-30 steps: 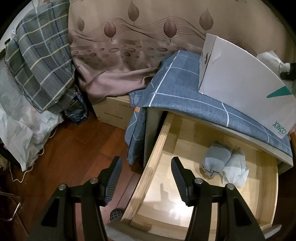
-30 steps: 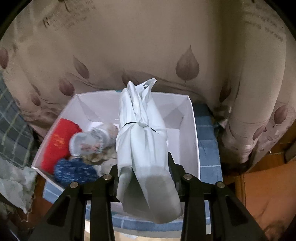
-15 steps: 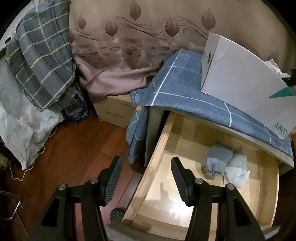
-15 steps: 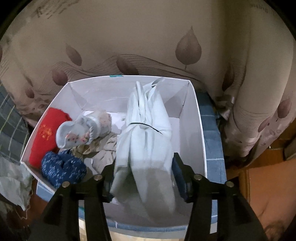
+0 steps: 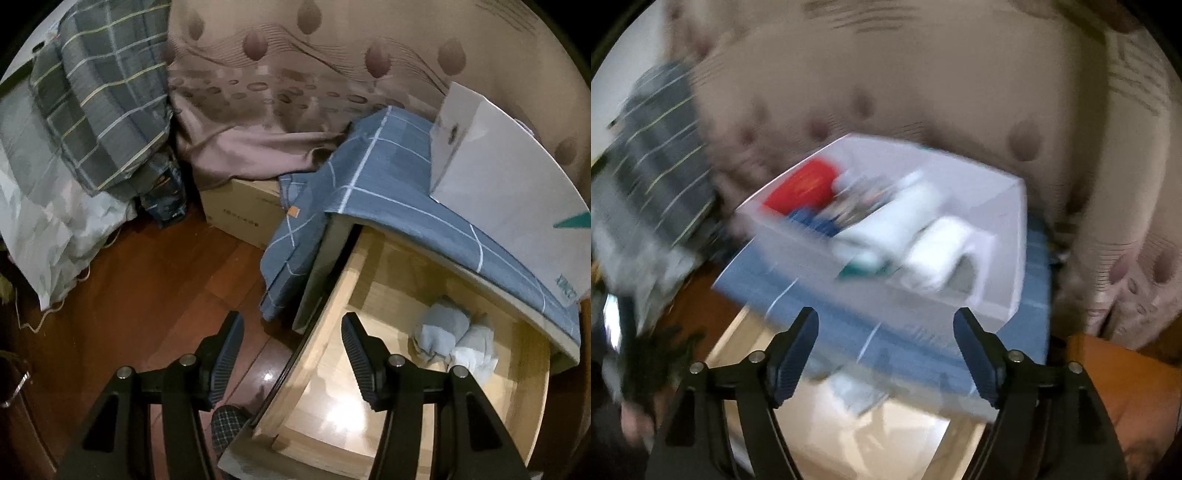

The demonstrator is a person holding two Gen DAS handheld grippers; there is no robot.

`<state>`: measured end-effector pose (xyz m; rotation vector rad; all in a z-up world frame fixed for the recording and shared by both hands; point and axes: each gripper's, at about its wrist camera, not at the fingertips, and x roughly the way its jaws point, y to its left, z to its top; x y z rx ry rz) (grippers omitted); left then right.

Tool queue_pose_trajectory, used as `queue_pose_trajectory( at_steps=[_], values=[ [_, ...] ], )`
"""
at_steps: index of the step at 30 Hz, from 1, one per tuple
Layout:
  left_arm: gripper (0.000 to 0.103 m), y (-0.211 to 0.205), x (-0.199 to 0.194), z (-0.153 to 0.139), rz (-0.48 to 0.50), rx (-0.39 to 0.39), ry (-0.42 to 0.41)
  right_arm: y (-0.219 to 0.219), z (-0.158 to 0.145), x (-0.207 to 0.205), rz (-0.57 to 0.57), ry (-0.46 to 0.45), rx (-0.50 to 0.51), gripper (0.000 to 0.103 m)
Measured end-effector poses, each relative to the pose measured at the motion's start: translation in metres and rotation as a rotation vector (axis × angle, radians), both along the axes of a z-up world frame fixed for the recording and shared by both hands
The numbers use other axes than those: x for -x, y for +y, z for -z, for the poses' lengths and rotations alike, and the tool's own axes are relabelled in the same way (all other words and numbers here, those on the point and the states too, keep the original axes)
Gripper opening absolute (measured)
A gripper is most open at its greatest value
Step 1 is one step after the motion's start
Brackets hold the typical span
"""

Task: Take underwear out of drawer
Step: 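Open the right gripper to release the underwear in the box, then lower the right gripper into the drawer and grasp the white-grey sock, then lift the white-grey sock with the right gripper while the left gripper lowers toward the blue sock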

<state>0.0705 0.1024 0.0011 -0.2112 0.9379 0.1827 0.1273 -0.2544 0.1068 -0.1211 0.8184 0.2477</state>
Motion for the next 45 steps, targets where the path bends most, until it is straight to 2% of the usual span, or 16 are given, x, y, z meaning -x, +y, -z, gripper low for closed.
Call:
queue_pose_trajectory(
  at_steps=[3,6,13,20,25,34,42,45],
  values=[
    [0.056,0.007,0.001,0.001,-0.035,0.022,0.002,0.015,0.026,0.023,-0.121,0.061,0.027,0.075],
    [0.056,0.012,0.002,0.002,-0.056,0.039,0.003,0.026,0.065,0.032,-0.203,0.150,0.057,0.075],
    [0.056,0.015,0.001,0.002,-0.070,0.040,0.006,0.049,0.136,0.013,-0.274,0.276,0.095,0.075],
    [0.056,0.015,-0.001,0.002,-0.059,0.026,0.003,0.062,0.191,-0.014,-0.281,0.311,0.180,0.075],
    [0.056,0.015,-0.001,0.003,-0.058,0.031,0.002,0.067,0.208,-0.028,-0.282,0.299,0.221,0.080],
    [0.056,0.012,-0.001,0.003,-0.044,0.023,0.003,0.082,0.228,-0.041,-0.286,0.221,0.340,0.080],
    [0.056,0.004,-0.002,0.003,-0.020,-0.010,0.001,0.082,0.242,-0.054,-0.274,0.229,0.333,0.081],
    [0.056,0.002,-0.002,0.003,-0.016,-0.020,0.000,0.083,0.243,-0.054,-0.274,0.224,0.332,0.076]
  ],
)
